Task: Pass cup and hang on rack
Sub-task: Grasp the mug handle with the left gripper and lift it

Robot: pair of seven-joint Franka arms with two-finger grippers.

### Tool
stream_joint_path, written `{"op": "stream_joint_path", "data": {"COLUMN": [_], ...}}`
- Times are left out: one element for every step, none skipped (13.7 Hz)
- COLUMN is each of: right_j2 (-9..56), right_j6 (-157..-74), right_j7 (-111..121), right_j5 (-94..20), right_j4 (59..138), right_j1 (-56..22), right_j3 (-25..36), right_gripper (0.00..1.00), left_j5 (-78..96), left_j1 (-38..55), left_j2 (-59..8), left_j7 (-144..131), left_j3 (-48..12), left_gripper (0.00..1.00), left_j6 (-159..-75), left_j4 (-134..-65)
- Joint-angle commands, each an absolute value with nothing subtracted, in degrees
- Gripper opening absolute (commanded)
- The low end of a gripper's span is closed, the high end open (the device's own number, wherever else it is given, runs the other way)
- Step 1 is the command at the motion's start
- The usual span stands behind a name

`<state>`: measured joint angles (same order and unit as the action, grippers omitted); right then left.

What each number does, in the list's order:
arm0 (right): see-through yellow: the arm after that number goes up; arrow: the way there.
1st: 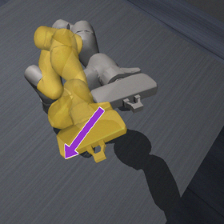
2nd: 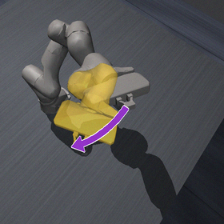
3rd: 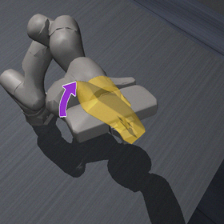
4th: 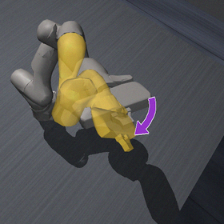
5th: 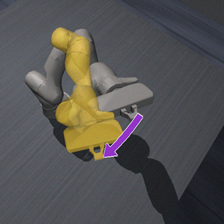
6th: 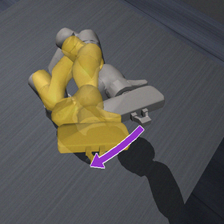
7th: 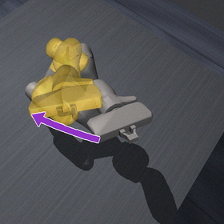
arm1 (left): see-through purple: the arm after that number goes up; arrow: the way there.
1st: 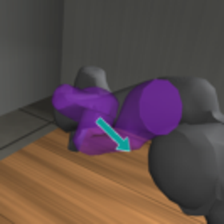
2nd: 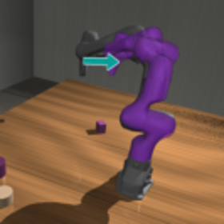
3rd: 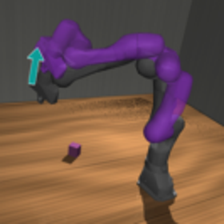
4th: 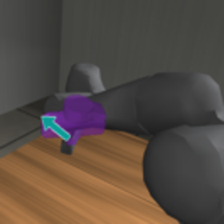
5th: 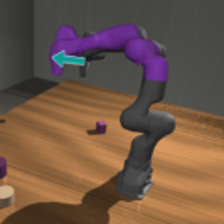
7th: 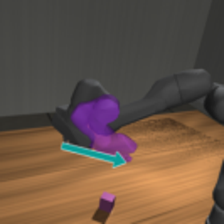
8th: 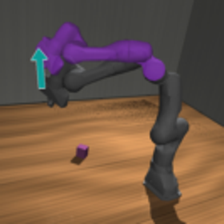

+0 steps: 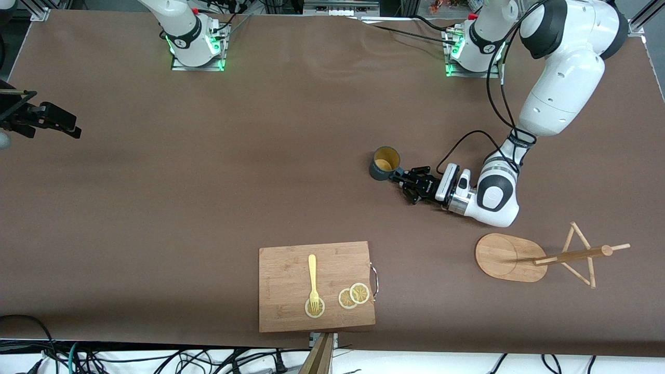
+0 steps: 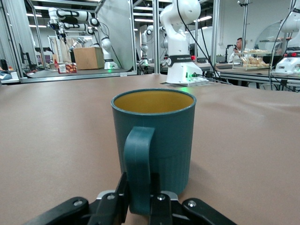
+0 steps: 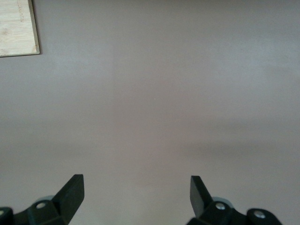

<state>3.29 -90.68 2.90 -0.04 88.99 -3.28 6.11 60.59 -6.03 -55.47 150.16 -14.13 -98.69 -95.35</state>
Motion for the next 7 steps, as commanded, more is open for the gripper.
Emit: {"op": "stream_joint_path", "data": {"right_j2": [3.60,3.60,3.60,3.60,3.60,3.60,3.60], "right_j6": [-90.09,-90.09,-90.00,-90.00,-90.00,-90.09,-90.09], "right_j7": [2.55,2.98,2.99,2.90,2.64,2.46,2.46], "right_j5": [0.44,0.44,0.44,0.44,0.44,0.35,0.35], "right_j4": [87.80,87.80,87.80,87.80,87.80,87.80,87.80], "right_j1": [-2.55,-2.55,-2.55,-2.55,-2.55,-2.55,-2.55], "right_j3": [5.36,5.45,5.45,5.45,5.45,5.45,5.45], "right_gripper": [1.00,1.00,1.00,1.00,1.00,1.00,1.00], "left_j5": [63.19,63.19,63.28,63.28,63.72,66.59,68.45], "left_j1": [-7.47,-7.56,-8.17,-9.22,-9.58,-10.10,-10.11], "left_j2": [-55.38,-54.33,-53.01,-50.82,-48.19,-45.21,-42.22], "left_j7": [150.40,147.94,146.09,144.07,142.49,142.12,142.03], "left_j3": [-14.06,-14.15,-14.15,-14.41,-14.50,-14.41,-14.41], "left_gripper": [0.00,0.00,0.00,0.00,0.00,0.00,0.00], "left_j6": [-95.29,-94.23,-93.87,-93.35,-93.34,-93.34,-93.77], "left_j4": [-95.71,-96.15,-97.54,-99.21,-102.71,-107.53,-112.28]}}
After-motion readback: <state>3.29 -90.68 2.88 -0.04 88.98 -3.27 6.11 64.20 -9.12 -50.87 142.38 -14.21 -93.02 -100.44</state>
